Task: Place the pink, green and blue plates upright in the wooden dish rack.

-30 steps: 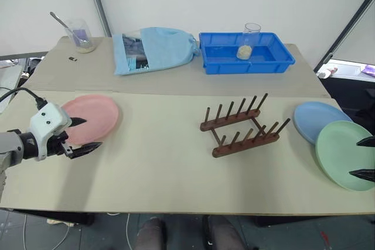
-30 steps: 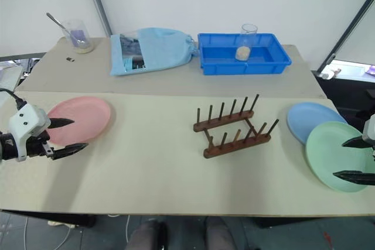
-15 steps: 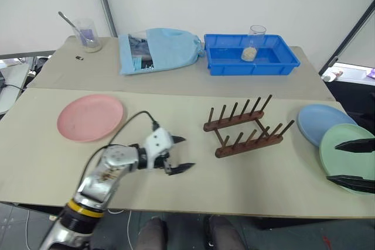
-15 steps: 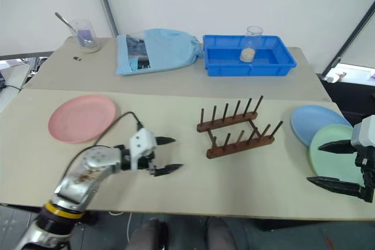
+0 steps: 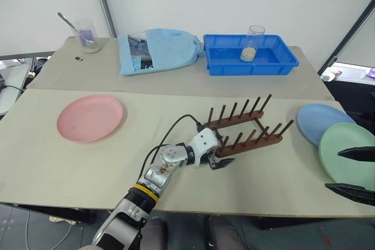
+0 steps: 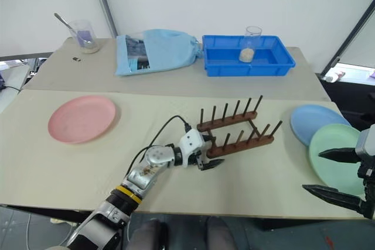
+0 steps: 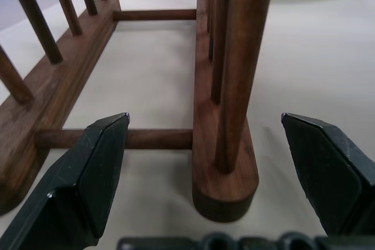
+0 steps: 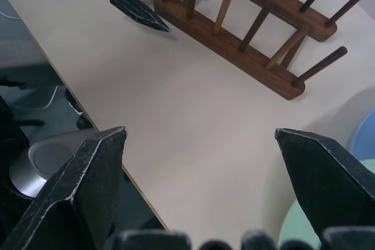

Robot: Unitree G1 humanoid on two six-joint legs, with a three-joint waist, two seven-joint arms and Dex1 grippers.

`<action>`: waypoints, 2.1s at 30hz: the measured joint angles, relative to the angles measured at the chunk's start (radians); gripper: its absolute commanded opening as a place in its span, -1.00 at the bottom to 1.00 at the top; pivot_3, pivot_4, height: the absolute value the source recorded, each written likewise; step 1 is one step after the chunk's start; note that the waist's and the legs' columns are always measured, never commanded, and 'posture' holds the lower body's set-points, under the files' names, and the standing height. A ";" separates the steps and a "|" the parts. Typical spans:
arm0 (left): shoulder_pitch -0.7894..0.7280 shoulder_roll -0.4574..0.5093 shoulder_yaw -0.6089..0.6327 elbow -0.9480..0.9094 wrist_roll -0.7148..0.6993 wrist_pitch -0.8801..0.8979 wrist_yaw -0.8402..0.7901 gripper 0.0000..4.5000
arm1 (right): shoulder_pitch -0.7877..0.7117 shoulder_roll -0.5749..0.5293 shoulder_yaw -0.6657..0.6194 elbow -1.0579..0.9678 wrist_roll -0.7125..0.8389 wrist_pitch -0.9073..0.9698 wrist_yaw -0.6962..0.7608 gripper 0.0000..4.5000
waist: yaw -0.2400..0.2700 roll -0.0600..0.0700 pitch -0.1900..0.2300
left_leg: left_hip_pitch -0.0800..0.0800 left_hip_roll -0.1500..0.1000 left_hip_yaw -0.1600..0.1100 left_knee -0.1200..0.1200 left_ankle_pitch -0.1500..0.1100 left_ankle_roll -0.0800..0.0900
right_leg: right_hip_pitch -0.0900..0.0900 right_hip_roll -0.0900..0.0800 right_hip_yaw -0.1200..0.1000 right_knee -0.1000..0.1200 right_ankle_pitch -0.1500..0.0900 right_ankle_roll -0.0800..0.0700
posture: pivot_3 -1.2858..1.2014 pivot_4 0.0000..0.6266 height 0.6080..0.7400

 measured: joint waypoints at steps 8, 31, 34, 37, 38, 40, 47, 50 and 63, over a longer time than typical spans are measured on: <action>-0.003 0.044 0.001 -0.002 -0.006 -0.020 -0.087 -0.61 | -0.004 0.018 -0.007 -0.030 0.047 0.022 -0.049 1.00 | -0.001 0.000 0.000 | 0.001 -0.007 -0.012 0.000 0.000 0.000 | 0.003 -0.001 0.000 -0.001 -0.001 0.001 | 0.03 -0.52 0.34; -0.310 -0.056 0.040 0.495 0.002 -0.258 -0.294 0.39 | 0.158 0.175 -0.037 -0.221 0.142 0.029 -0.168 1.00 | -0.004 0.000 0.000 | -0.005 -0.011 -0.018 0.001 0.000 0.000 | 0.007 0.000 -0.001 -0.006 -0.002 0.004 | 0.03 -0.52 0.34; -0.302 -0.027 0.045 0.476 0.003 -0.263 -0.305 0.84 | 0.161 0.175 -0.005 -0.219 0.143 0.015 -0.184 1.00 | -0.004 0.000 0.000 | -0.005 -0.011 -0.019 0.001 0.000 0.000 | 0.007 0.000 -0.001 -0.006 -0.002 0.004 | 0.03 -0.52 0.34; -0.253 0.038 0.058 0.363 -0.002 -0.237 -0.328 0.84 | 0.158 0.170 0.043 -0.205 0.130 -0.009 -0.203 1.00 | -0.007 0.001 0.000 | -0.005 -0.010 -0.019 0.001 0.000 0.000 | 0.007 0.000 -0.001 -0.006 -0.002 0.004 | 0.03 -0.52 0.34; -0.232 0.063 0.062 0.313 -0.005 -0.212 -0.335 0.84 | 0.154 0.163 0.066 -0.198 0.120 -0.018 -0.215 1.00 | -0.010 0.001 -0.001 | -0.005 -0.010 -0.019 0.001 0.000 0.000 | 0.007 0.000 -0.001 -0.006 -0.002 0.004 | 0.03 -0.52 0.34; -0.171 0.142 0.077 0.175 -0.028 -0.145 -0.368 0.84 | 0.149 0.143 0.134 -0.172 0.072 -0.045 -0.252 1.00 | -0.017 0.001 -0.001 | -0.004 -0.009 -0.018 0.000 0.000 0.000 | 0.007 0.000 -0.001 -0.005 -0.003 0.004 | 0.03 -0.52 0.34; 0.045 0.298 0.028 -0.312 -0.119 0.161 -0.462 -0.17 | 0.007 0.068 0.513 0.047 -0.152 -0.248 -0.378 0.30 | -0.021 0.004 -0.002 | 0.003 -0.010 -0.018 0.000 0.000 0.000 | 0.014 -0.002 -0.001 -0.005 -0.005 0.004 | 0.03 -0.52 0.34; 0.062 0.239 -0.024 -0.345 -0.069 0.209 -0.370 -0.80 | -0.098 0.071 0.681 0.156 -0.239 -0.313 -0.437 -0.15 | -0.014 0.004 -0.002 | 0.002 -0.011 -0.018 0.001 0.000 0.000 | 0.014 -0.001 0.000 -0.007 -0.004 0.004 | 0.03 -0.52 0.34; 0.004 0.048 -0.110 -0.172 0.154 0.181 0.006 -1.00 | -0.434 0.162 1.010 0.481 -0.426 -0.428 -0.588 -0.96 | -0.019 0.005 -0.002 | 0.000 -0.011 -0.020 0.000 0.000 0.001 | 0.015 0.000 0.000 -0.008 -0.004 0.005 | 0.03 -0.52 0.34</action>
